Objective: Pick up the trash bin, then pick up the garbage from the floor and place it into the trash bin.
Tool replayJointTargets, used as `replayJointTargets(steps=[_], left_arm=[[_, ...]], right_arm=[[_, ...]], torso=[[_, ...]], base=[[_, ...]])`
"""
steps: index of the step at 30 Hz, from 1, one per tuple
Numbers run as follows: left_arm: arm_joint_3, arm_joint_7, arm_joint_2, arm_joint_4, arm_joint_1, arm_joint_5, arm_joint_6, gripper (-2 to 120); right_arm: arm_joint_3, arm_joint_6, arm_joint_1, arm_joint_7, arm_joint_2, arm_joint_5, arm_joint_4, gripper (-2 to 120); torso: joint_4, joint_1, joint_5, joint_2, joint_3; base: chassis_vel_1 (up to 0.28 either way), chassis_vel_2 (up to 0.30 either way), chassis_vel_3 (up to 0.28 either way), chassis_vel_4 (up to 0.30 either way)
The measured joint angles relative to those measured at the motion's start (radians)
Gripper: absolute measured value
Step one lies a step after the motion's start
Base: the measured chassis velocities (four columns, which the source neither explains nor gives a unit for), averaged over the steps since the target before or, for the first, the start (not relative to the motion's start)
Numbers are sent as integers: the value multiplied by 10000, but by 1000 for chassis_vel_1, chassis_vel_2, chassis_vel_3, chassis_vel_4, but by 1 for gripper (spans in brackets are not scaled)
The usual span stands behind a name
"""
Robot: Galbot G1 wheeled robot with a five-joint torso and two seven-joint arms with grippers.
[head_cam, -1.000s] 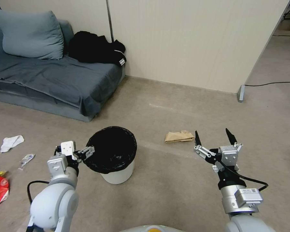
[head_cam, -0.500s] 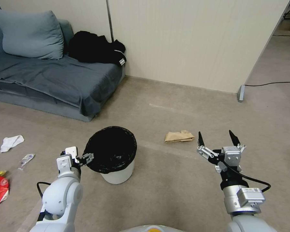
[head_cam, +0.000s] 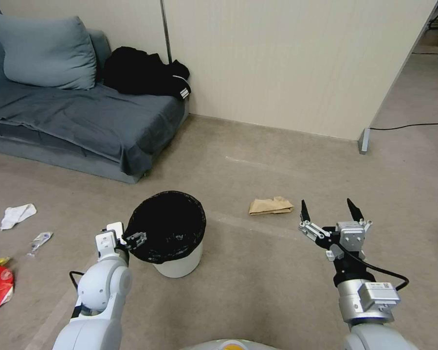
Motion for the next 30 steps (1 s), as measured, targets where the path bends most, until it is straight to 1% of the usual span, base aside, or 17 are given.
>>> replayJointTargets(steps=[3,4,6,7,8,11,12,14,15,17,18,22,23,26,27,29,30], left_arm=[[64,5,-83,64,-73,-249,29,96],[84,5,-104,101,-114,-329,53,91],[95,5,-114,129,-140,-378,66,89],[111,5,-126,195,-194,-474,97,82],[111,5,-126,195,-194,-474,97,82],[133,8,-153,308,-221,-555,119,69],[133,8,-153,308,-221,-555,119,69],[153,9,-197,326,-177,-558,118,55],[153,9,-197,326,-177,-558,118,55],[195,-1,-254,309,-109,-559,121,45],[195,-1,-254,309,-109,-559,121,45],[211,-68,-290,189,9,-568,153,25],[211,-68,-290,189,9,-568,153,25],[211,-99,-319,98,124,-583,176,13],[211,-99,-319,98,124,-583,176,13],[210,-106,-361,61,183,-587,178,9],[210,-109,-385,19,238,-588,178,8]], right_arm=[[20,5,-2,1,0,-3,-7,100],[22,6,-3,1,0,-3,-9,100],[22,6,-3,2,0,-4,-9,100],[25,15,-5,3,0,-20,-17,100],[25,15,-5,3,0,-20,-17,100],[28,48,-9,8,0,-62,-42,100],[28,48,-9,8,0,-62,-42,100],[36,63,-13,21,0,-72,-50,100],[36,63,-13,21,0,-72,-50,100],[32,69,-18,30,0,-88,-52,100],[32,69,-18,30,0,-88,-52,100],[10,79,-29,49,1,-120,-52,100],[10,79,-29,49,1,-120,-52,100],[1,97,-35,54,0,-142,-51,100],[1,97,-35,54,0,-142,-51,100],[-21,106,-37,53,0,-163,-48,100],[-32,108,-37,54,0,-175,-46,100]], torso=[[2,1,1,1,0],[2,0,2,1,-1],[2,0,2,1,-1],[2,0,3,1,-1],[2,0,3,1,-1],[2,0,5,2,-2],[2,0,5,2,-2],[2,-1,4,2,-3],[2,-1,4,2,-3],[3,-1,4,3,-3],[3,-1,4,3,-3],[2,0,0,2,-2],[2,0,0,2,-2],[2,0,-6,3,-1],[2,0,-6,3,-1],[0,-1,-6,2,-1],[0,0,-6,3,-1]], base=[[0,0,0,0],[0,0,0,0],[0,0,0,0],[0,0,0,0],[0,0,0,0],[0,0,0,0],[0,0,0,0],[0,0,0,0],[0,0,0,0],[0,0,0,0],[0,0,0,0],[0,0,0,0],[0,0,0,0],[0,0,0,0],[0,0,0,0],[0,0,0,0],[0,0,0,0]])
